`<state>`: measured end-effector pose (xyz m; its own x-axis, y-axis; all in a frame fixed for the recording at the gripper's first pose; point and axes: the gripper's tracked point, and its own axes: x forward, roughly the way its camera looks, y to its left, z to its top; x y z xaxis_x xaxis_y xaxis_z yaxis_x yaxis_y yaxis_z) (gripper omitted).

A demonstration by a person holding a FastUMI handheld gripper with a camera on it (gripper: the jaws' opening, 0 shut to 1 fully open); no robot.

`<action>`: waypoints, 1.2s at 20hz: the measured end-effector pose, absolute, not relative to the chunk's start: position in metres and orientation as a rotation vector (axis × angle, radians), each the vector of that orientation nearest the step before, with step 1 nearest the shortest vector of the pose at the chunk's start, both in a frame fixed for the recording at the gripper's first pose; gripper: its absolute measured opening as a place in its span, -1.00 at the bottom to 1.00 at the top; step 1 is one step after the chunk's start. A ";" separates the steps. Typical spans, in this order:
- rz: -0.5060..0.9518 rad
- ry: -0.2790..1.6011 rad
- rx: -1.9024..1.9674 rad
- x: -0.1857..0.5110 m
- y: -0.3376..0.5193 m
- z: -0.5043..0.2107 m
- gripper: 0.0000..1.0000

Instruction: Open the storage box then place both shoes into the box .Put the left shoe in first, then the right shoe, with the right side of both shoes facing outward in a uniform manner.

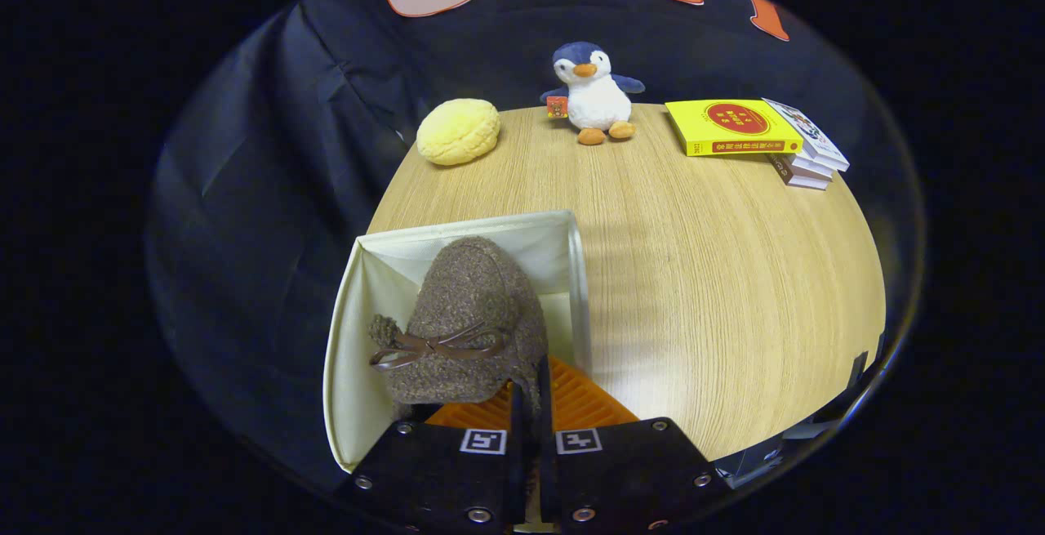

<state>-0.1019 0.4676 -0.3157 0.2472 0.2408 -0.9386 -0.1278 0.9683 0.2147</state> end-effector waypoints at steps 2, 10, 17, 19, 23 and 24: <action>0.275 1.321 0.121 -0.108 0.471 -0.312 -0.70; 0.361 1.259 0.216 -0.095 0.435 -0.271 -0.30; 0.404 0.992 0.205 -0.055 0.368 -0.214 0.53; 0.414 0.896 0.178 -0.044 0.346 -0.195 0.72; 0.397 0.735 0.167 -0.029 0.299 -0.176 0.84; 0.395 0.690 0.168 -0.024 0.287 -0.168 0.86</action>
